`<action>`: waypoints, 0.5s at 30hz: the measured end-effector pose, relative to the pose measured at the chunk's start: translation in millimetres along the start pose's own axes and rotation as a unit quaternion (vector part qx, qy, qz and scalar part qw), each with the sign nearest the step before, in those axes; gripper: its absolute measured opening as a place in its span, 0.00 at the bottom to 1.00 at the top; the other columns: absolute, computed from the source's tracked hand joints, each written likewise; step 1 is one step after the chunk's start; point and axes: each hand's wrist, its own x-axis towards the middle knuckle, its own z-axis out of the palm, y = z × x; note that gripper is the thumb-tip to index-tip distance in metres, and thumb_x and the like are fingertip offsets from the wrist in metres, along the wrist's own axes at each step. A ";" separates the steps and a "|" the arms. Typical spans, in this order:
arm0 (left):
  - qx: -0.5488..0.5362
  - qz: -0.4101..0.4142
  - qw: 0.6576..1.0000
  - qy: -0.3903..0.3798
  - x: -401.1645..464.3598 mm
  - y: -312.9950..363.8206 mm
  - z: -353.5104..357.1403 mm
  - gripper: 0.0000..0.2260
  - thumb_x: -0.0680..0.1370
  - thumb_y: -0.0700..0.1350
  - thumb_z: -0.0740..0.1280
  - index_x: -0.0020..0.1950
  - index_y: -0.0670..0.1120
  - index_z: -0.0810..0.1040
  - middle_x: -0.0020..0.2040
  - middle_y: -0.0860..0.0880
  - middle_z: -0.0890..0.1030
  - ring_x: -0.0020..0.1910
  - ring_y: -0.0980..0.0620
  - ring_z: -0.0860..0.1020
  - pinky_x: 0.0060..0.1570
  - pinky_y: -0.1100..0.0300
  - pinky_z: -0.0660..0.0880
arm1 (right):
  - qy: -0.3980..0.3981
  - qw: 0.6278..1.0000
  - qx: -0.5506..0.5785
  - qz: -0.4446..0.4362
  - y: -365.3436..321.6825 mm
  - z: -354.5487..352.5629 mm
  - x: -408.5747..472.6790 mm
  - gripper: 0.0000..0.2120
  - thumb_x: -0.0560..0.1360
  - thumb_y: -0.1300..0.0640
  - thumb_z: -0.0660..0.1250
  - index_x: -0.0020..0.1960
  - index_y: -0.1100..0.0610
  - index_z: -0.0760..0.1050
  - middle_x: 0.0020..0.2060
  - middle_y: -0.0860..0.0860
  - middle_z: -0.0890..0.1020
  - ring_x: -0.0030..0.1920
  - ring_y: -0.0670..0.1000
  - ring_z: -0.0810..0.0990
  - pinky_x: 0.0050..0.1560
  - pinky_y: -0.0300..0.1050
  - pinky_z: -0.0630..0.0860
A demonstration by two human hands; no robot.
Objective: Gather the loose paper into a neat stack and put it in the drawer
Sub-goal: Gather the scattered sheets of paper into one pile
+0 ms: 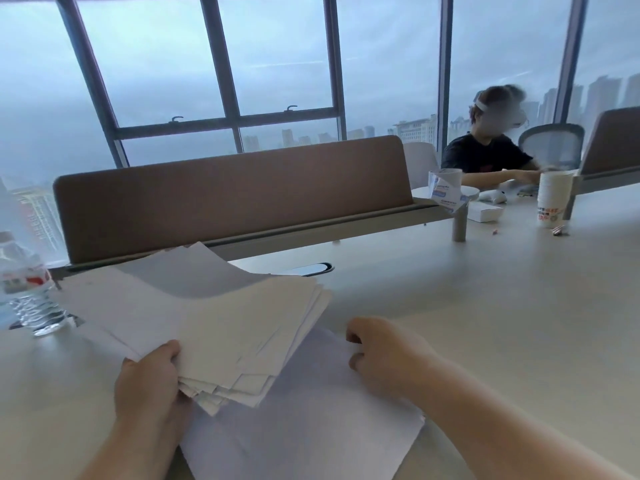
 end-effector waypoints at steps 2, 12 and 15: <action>-0.005 -0.001 1.000 0.009 3.1 0.3 0.8 0.10 0.79 0.32 0.65 0.50 0.48 0.76 0.55 0.43 0.83 0.47 0.46 0.83 0.46 0.47 0.84 | 0.035 0.999 0.020 0.022 9.7 -2.6 9.1 0.06 0.75 0.55 0.65 0.43 0.50 0.68 0.43 0.47 0.76 0.45 0.56 0.75 0.39 0.45 0.69; -0.040 -0.061 0.997 0.020 49.5 -11.6 -28.7 0.29 0.68 0.34 0.67 0.70 0.43 0.76 0.60 0.40 0.85 0.53 0.42 0.86 0.54 0.28 0.77 | 0.249 0.832 0.448 0.211 84.8 -13.5 38.2 0.08 0.72 0.56 0.69 0.35 0.53 0.83 0.32 0.52 0.84 0.36 0.57 0.83 0.43 0.54 0.83; -0.067 -0.075 0.995 0.023 76.6 -22.6 -39.7 0.30 0.67 0.37 0.68 0.70 0.47 0.78 0.60 0.44 0.86 0.53 0.43 0.87 0.51 0.32 0.79 | 0.247 0.785 0.521 0.228 97.5 -13.6 47.9 0.06 0.76 0.59 0.68 0.45 0.58 0.85 0.40 0.57 0.86 0.39 0.59 0.85 0.46 0.59 0.85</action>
